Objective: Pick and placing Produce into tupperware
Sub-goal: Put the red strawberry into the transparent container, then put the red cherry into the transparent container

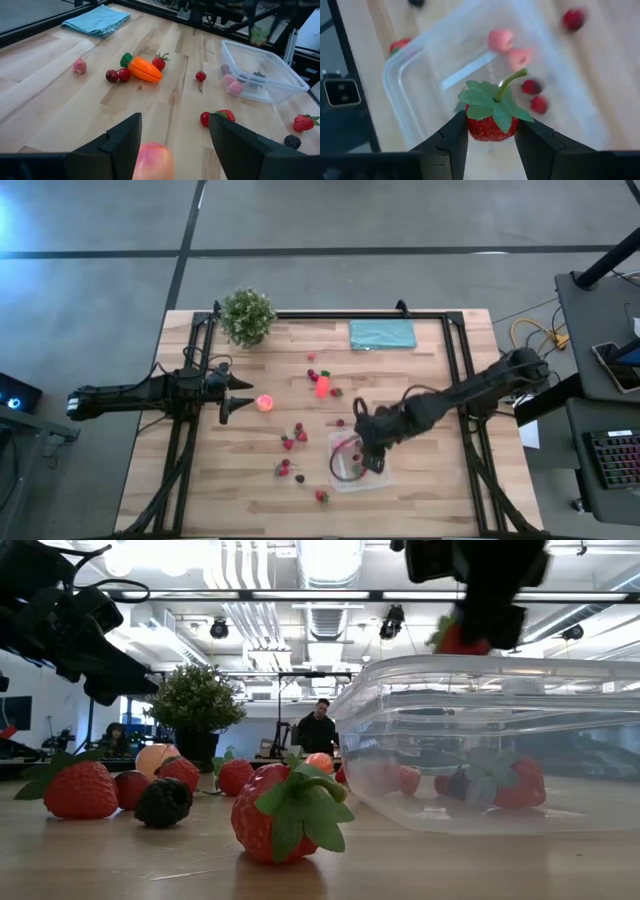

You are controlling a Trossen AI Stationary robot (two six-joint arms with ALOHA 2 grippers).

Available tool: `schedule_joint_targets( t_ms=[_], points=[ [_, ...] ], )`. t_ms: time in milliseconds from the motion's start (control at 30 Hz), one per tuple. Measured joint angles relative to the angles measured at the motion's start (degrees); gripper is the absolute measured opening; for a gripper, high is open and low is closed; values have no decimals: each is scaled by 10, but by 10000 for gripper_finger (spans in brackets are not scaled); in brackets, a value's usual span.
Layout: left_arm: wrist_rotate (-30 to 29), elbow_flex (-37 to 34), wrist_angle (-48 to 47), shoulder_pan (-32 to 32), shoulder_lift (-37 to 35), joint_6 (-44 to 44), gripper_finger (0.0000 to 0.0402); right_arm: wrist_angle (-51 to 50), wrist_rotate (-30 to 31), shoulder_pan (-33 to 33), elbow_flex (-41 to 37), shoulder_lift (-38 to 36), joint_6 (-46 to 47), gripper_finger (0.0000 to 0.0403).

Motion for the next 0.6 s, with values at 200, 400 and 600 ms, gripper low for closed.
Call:
schedule_joint_targets(
  t_ms=[200,400,600],
  points=[
    [0,0,0,0,0,0,217,26,9,24,0,32,71,154],
    [0,0,0,0,0,0,217,27,16,11,23,40,63,213],
    [0,0,0,0,0,0,217,-1,61,-28,64,41,7,258]
  ],
)
